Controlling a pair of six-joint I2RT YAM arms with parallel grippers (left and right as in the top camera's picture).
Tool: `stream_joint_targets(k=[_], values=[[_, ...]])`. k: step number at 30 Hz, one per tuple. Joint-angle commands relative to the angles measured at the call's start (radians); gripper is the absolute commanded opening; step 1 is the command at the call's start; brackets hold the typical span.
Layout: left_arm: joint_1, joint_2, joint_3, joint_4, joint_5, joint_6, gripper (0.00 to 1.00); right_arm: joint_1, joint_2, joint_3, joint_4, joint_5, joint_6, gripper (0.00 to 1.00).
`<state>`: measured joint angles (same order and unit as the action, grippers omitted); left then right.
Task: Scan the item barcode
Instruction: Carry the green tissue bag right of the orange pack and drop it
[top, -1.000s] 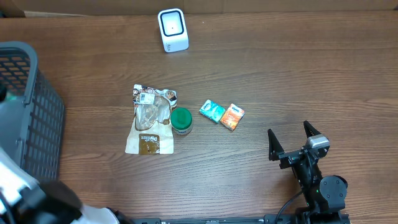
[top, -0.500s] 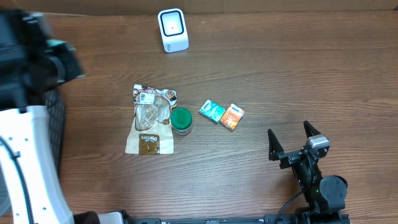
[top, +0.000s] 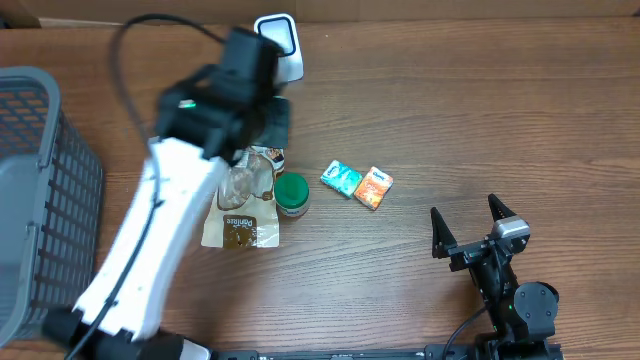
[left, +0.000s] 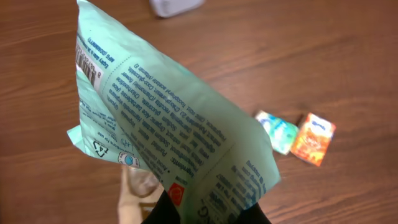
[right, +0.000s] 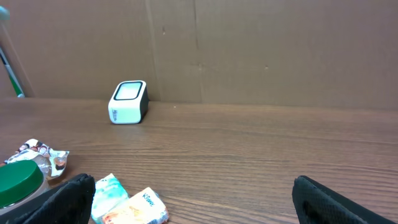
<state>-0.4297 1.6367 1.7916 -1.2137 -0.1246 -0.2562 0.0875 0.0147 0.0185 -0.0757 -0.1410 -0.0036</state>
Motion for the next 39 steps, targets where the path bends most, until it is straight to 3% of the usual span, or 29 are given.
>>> stream_joint_targets(k=[1, 20, 39], values=[[-0.066, 0.059, -0.004, 0.029, -0.043, -0.013, 0.04, 0.008, -0.008, -0.011, 0.003, 0.009, -0.005, 1.0], [-0.303, 0.32, -0.004, 0.163, -0.028, -0.014, 0.04, 0.008, -0.008, -0.011, 0.003, 0.009, -0.005, 1.0], [-0.324, 0.406, -0.004, 0.371, 0.098, -0.005, 0.04, 0.008, -0.008, -0.011, 0.003, 0.009, -0.005, 1.0]])
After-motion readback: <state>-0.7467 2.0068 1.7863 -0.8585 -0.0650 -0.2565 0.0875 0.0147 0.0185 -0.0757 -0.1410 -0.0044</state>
